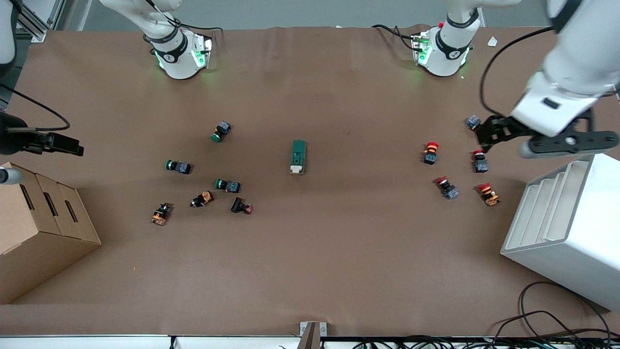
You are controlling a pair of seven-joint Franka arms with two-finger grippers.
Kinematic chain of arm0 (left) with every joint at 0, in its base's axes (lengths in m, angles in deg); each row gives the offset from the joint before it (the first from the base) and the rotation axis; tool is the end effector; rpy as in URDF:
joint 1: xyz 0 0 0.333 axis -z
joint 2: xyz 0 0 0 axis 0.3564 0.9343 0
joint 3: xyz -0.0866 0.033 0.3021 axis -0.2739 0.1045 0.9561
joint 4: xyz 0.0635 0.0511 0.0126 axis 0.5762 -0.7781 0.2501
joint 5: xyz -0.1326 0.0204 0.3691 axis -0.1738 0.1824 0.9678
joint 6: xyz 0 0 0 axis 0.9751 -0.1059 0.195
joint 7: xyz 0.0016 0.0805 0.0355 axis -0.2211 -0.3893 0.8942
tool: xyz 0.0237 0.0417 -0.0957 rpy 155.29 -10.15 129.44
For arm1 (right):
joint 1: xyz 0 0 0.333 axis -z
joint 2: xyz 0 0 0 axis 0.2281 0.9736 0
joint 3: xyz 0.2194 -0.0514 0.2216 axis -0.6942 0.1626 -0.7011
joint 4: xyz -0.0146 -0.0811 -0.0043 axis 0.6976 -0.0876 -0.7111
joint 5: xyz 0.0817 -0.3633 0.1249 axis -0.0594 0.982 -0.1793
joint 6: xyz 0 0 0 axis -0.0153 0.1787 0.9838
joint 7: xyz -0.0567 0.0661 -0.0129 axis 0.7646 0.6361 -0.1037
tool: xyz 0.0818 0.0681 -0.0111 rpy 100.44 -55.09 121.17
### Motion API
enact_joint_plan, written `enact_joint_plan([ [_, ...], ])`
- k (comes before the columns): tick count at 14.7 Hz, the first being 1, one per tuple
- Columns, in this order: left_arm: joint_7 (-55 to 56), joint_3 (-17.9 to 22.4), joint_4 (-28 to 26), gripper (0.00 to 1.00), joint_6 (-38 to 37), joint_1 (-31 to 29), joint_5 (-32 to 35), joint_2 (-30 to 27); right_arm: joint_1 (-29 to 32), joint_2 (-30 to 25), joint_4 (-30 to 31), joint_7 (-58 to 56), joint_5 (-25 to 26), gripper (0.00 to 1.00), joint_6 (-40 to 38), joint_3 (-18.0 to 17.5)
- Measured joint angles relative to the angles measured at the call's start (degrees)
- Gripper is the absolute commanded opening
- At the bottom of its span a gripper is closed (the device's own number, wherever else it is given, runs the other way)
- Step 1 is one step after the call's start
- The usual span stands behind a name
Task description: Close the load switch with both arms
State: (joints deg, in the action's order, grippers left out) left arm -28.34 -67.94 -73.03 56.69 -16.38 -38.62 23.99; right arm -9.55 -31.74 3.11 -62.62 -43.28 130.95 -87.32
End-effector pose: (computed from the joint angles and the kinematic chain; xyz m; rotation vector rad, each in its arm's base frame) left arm 0.5802 -0.1222 0.6367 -3.0432 0.0259 -0.1193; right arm 0.6031 -0.0244 0.5969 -3.1234 0.0953 0.2765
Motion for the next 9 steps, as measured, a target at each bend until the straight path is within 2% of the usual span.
enact_joint_plan([
  [5,-7.0,4.4,0.0,1.0,-3.4,-1.2,-1.1,-1.8,0.1,0.0,-1.4,0.0,0.0,1.0,-0.9,0.0],
  [9,-9.1,5.6,0.0,1.0,-4.0,-1.7,-1.2,-2.5,0.1,0.1,-1.4,0.0,0.0,1.0,-1.2,-0.3],
])
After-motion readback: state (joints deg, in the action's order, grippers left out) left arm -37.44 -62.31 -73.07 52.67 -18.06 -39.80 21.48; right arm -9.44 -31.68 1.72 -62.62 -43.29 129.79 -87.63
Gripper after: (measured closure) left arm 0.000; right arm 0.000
